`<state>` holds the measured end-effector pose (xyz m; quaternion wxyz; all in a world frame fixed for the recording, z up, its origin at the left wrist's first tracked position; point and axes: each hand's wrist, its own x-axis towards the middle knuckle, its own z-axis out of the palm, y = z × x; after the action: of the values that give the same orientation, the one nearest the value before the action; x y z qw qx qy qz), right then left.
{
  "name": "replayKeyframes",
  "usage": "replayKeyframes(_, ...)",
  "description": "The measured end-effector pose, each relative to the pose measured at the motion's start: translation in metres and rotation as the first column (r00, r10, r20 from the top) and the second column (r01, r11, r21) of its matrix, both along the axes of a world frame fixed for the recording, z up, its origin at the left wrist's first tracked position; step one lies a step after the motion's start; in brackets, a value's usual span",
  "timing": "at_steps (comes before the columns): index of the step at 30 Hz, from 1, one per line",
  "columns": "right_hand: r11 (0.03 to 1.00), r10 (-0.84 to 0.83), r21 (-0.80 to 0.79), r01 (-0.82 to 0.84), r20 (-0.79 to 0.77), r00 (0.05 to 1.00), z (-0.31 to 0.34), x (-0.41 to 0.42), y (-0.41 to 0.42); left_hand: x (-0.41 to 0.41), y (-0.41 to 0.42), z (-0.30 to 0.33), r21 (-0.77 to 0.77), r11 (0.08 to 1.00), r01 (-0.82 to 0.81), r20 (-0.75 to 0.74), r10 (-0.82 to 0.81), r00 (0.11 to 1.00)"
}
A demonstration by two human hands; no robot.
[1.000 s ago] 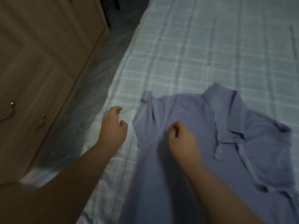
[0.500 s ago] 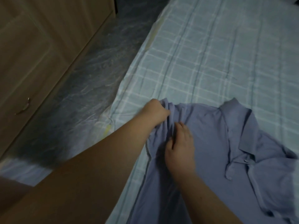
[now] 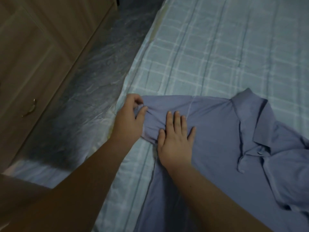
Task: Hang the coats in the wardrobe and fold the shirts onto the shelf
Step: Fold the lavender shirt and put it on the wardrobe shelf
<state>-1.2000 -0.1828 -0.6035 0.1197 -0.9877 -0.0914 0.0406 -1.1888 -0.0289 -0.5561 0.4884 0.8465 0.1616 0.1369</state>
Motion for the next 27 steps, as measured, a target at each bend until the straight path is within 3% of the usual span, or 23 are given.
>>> replayKeyframes(3,0.999,0.013,-0.042,-0.015,-0.037,0.999,-0.002,0.000,-0.003,0.001,0.002,-0.010,0.124,0.992,-0.018,0.003,0.018,1.000)
replayKeyframes(6,0.993,0.034,-0.104,-0.049,-0.147,0.989,-0.008,-0.003,-0.005,0.000,0.004,-0.032,0.277,0.958,0.069,-0.240,-0.001,0.971)
replayKeyframes(8,0.992,0.045,-0.106,-0.065,-0.181,0.982,-0.010,-0.002,-0.006,-0.001,0.002,-0.033,0.273,0.961,0.036,-0.304,0.050,0.951)
replayKeyframes(13,0.989,0.070,0.140,-0.053,-0.116,0.991,0.014,-0.001,-0.027,0.013,-0.030,0.016,0.302,0.952,-0.052,-0.015,0.060,0.998)
replayKeyframes(16,0.966,-0.064,0.247,0.071,-0.038,0.997,0.026,-0.010,-0.065,0.020,-0.089,0.036,0.330,0.936,0.120,0.028,-0.137,0.990)
replayKeyframes(19,0.930,-0.202,0.311,0.196,-0.013,0.979,0.027,-0.026,-0.115,0.012,-0.156,0.022,0.336,0.853,0.400,-0.100,-0.390,0.915)
replayKeyframes(22,0.908,-0.287,0.317,0.273,-0.004,0.958,0.026,-0.044,-0.169,-0.003,-0.198,-0.003,0.223,0.783,0.580,-0.368,-0.483,0.794)
replayKeyframes(24,0.908,-0.302,0.307,0.284,0.011,0.953,0.027,-0.053,-0.200,-0.014,-0.215,-0.012,0.189,0.783,0.592,-0.455,-0.465,0.760)
replayKeyframes(27,0.917,-0.284,0.298,0.263,0.026,0.959,0.028,-0.060,-0.237,-0.031,-0.233,-0.008,0.148,0.870,0.470,-0.412,-0.378,0.829)
